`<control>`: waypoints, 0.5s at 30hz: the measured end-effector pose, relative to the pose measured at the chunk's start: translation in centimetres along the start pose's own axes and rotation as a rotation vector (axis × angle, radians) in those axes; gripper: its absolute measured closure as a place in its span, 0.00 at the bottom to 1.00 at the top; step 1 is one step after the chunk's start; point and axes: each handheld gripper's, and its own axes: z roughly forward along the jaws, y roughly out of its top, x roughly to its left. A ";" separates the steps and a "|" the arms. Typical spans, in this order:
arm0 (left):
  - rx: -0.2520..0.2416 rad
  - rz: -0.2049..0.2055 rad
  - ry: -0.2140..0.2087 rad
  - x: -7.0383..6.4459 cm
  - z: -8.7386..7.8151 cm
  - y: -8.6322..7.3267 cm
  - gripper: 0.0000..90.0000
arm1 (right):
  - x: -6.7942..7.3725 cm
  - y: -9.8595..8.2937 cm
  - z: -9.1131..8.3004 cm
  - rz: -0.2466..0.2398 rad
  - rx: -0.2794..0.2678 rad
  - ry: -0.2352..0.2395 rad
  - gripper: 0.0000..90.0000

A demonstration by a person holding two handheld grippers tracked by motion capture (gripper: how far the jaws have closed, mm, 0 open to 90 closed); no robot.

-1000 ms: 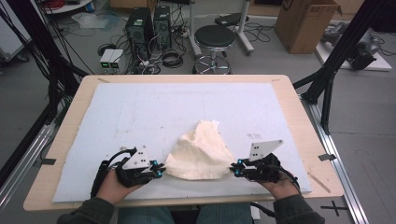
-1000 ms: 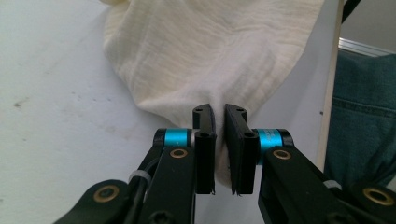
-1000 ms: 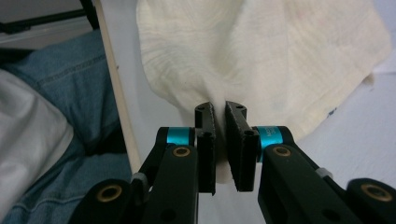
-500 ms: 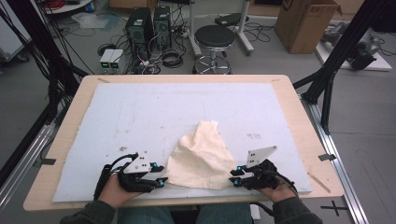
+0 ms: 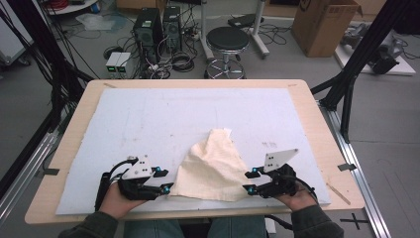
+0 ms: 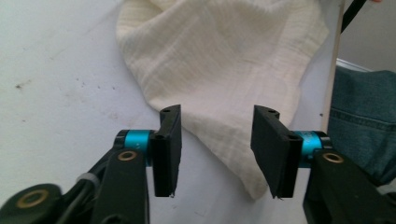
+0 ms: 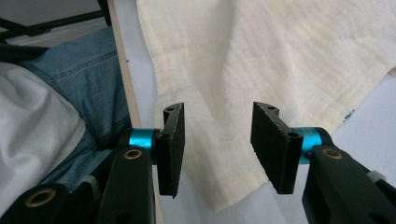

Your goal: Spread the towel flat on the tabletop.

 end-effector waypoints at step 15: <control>0.117 0.022 -0.041 0.0 4.1 0.0 0.71 | -1.6 -1.2 3.8 -0.002 0.107 0.033 0.73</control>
